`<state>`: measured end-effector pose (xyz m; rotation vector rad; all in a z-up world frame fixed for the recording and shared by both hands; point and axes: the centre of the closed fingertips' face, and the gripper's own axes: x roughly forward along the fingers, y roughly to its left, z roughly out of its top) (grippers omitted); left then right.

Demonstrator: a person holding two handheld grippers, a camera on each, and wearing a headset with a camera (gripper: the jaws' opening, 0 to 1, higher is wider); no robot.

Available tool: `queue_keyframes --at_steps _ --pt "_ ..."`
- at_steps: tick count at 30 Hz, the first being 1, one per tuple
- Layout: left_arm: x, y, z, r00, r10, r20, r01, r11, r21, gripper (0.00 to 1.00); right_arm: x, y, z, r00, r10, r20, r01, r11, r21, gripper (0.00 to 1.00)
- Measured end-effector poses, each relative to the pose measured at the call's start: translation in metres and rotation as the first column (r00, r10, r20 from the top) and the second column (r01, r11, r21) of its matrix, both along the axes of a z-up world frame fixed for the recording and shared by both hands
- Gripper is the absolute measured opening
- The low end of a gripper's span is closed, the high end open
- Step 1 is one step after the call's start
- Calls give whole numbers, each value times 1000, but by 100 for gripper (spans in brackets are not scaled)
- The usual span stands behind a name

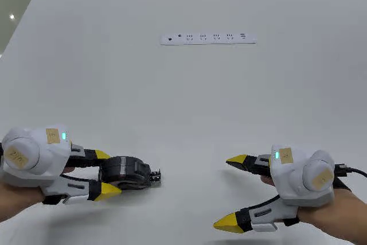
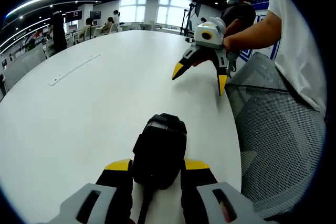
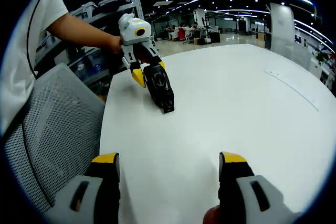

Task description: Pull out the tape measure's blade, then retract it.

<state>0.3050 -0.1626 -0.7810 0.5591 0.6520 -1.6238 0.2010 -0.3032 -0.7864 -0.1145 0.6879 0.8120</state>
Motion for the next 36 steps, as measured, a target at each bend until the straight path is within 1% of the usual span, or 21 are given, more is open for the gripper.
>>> queue_keyframes --at_steps 5,10,14,18,20,25,28,36 --pt "-1 0 -1 1000 -19 4 19 1000 9 32 2 1 0 1000 3 2 -3 1000 1 77" --pt "0 0 -1 999 -40 19 39 999 19 31 6 3 0 1000 7 6 -7 1000 4 77" --pt "-1 0 -2 995 -82 60 80 996 39 30 13 7 2 1000 20 19 -20 1000 6 75" --pt "-2 0 -2 993 -97 65 94 994 59 30 21 12 4 999 28 31 -28 1000 13 74" --pt "-2 0 -2 988 -126 91 119 990 79 30 25 15 4 999 39 38 -39 999 15 73" --pt "-2 1 -3 983 -155 101 145 984 100 29 34 24 3 997 60 47 -61 998 21 71" --pt "-3 1 -3 974 -192 123 178 978 111 29 38 30 0 996 73 49 -74 997 28 70" --pt "-1 2 -4 971 -199 133 183 976 121 28 50 47 -5 993 95 66 -98 994 54 65"
